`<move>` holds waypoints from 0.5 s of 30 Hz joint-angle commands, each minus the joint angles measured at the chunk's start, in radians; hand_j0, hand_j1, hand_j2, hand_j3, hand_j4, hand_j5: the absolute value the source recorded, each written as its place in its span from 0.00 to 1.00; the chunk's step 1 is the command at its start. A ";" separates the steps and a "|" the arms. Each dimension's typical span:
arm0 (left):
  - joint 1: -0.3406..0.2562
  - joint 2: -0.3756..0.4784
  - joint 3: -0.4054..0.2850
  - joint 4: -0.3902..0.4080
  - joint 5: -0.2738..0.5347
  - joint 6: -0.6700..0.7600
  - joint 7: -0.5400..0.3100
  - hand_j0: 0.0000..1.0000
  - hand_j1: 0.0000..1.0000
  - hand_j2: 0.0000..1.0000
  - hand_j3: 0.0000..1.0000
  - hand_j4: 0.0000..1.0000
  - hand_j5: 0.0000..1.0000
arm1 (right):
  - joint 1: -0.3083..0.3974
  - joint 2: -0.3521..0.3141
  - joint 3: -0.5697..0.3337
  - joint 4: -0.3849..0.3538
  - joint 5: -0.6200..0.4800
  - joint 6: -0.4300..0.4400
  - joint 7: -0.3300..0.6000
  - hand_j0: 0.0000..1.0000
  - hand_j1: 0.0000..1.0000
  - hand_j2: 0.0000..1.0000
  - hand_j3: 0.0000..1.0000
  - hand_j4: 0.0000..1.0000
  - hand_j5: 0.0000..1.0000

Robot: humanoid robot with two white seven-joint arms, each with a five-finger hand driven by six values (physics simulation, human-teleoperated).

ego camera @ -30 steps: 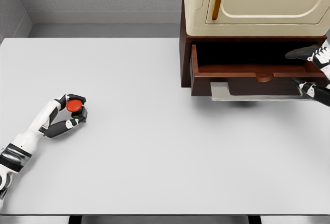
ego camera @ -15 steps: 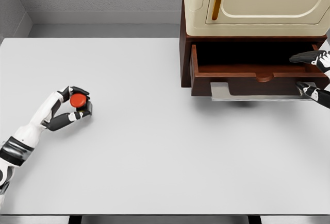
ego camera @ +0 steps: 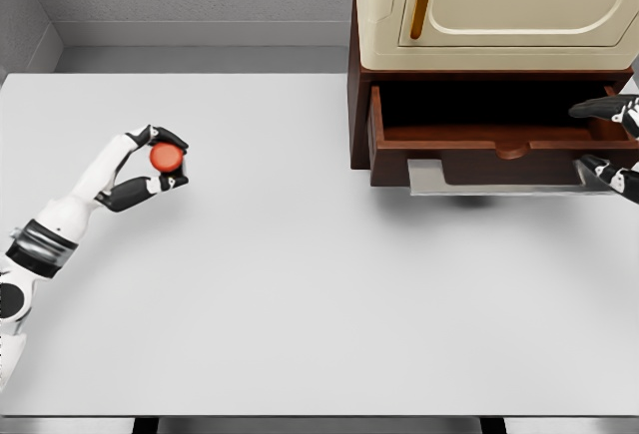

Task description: Put the switch into the drawer with left arm, and close the drawer with right arm

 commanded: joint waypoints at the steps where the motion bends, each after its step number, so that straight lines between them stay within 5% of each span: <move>1: -0.003 -0.039 0.009 -0.005 -0.053 0.000 0.001 0.41 0.41 0.41 0.41 0.41 0.41 | 0.002 -0.001 -0.002 0.002 -0.006 0.001 -0.001 0.72 0.72 0.72 0.72 0.72 0.72; 15: -0.025 -0.123 0.006 -0.138 -0.149 0.002 -0.005 0.40 0.40 0.40 0.40 0.40 0.40 | 0.018 -0.001 -0.037 0.030 0.002 0.001 -0.001 0.72 0.72 0.72 0.72 0.72 0.72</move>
